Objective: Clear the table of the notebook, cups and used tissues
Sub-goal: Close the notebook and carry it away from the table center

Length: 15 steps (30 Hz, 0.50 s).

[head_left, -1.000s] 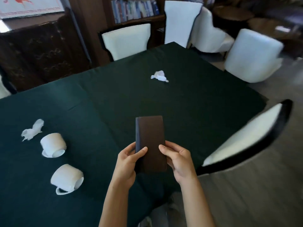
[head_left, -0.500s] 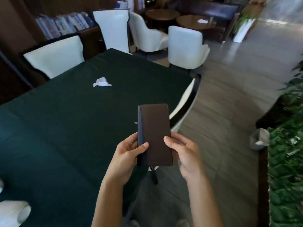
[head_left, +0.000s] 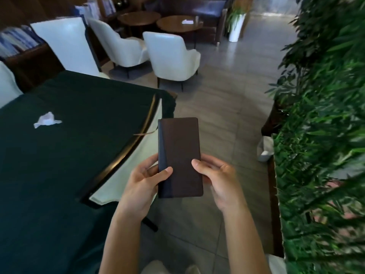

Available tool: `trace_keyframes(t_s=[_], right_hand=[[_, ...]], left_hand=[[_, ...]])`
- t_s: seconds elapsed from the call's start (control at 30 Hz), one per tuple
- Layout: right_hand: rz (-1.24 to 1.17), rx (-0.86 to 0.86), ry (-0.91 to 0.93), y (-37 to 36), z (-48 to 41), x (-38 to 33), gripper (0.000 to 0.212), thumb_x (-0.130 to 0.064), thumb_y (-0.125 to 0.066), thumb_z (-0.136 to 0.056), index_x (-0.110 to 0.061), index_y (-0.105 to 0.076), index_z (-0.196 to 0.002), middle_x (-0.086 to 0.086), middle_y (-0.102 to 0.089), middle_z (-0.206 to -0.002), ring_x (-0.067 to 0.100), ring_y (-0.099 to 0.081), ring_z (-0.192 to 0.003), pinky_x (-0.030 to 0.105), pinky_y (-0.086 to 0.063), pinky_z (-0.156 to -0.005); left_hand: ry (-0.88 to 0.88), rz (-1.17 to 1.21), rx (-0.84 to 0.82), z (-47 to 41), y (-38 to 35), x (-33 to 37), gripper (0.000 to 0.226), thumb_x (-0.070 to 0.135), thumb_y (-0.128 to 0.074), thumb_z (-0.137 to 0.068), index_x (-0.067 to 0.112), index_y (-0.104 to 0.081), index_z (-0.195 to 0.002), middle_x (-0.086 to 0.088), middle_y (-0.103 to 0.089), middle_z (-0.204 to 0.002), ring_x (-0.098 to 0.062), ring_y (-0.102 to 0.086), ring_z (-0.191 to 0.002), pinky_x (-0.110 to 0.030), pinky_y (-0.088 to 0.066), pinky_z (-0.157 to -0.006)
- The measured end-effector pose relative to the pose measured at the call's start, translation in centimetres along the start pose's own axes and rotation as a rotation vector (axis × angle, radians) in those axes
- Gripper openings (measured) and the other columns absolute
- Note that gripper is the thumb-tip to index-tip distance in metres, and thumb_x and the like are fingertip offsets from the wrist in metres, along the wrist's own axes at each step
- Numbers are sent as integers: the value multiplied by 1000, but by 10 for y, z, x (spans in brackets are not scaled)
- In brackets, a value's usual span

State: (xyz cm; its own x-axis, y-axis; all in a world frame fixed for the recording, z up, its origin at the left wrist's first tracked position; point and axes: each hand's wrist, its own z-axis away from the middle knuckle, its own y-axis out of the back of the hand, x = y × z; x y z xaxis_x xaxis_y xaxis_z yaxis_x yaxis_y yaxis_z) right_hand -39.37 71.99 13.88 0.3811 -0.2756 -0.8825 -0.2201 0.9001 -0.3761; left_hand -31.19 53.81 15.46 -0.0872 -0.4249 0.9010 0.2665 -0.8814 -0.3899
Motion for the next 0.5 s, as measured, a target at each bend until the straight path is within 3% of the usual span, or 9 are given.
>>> trace_keyframes(t_s=[0.13,0.3,0.5], right_hand=[[-31,47,12,31,-18,-18,28,-11,-81,-83,-10,-80,-111,10,-81,-109,26,-78,-103,33,-62,-83],[-51,134,17,55,-49,-34,31,-9,-81,-83,-8,-79,-113,11,-81,-109,26,-77,-105,39,-60,-91],[-33,177,24,82,-116,-62,25,-11,-79,-86,-12,-80,-110,9,-82,-107,23,-78,-102,34,-62,-84]], left_hand=[[33,-22,-30,-35,-32,-6,45,8,-75,-85,18,-74,-130,-18,-79,-124,-33,-76,-113,-35,-65,-83],[75,-35,-59,-86,-55,-13,47,9,-77,-83,19,-74,-129,-17,-78,-124,-33,-76,-114,-36,-65,-85],[103,-8,-150,-169,-81,-14,52,5,-77,-88,10,-65,-138,-16,-77,-127,-31,-75,-116,-33,-64,-84]])
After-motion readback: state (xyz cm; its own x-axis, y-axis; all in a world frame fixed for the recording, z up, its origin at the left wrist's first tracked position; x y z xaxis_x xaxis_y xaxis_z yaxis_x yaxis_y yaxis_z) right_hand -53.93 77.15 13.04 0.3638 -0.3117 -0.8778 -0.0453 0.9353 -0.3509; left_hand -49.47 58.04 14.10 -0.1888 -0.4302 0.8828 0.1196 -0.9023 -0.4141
